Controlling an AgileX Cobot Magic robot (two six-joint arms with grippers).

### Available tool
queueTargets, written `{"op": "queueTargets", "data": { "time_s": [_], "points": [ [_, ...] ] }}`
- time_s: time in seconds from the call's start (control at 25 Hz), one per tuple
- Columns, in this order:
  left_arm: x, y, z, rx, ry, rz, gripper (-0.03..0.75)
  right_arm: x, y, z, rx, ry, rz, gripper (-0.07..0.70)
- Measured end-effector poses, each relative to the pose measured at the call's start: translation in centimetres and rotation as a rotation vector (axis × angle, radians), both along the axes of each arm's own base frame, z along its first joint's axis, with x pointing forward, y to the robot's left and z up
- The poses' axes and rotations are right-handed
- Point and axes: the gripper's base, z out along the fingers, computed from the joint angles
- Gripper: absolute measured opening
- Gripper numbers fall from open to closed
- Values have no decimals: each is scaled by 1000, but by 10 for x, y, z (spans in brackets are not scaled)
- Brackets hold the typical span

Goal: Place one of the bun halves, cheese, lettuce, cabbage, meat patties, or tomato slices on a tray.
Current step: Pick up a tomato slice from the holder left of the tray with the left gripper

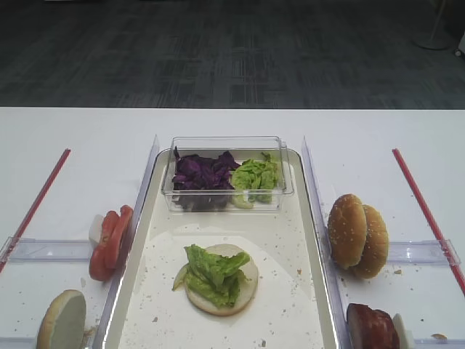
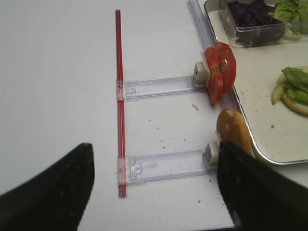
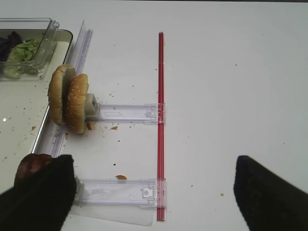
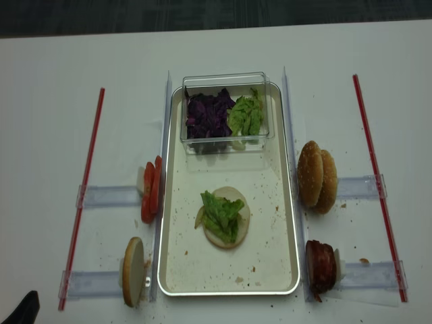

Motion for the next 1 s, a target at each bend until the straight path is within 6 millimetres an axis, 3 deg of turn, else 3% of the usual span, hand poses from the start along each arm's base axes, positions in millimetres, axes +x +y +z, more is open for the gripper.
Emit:
{"op": "queueTargets", "data": {
  "time_s": [1.0],
  "points": [
    [6,-3,6,-3,-10,-29,491,0,0,0,0,0,0,678]
  ]
}}
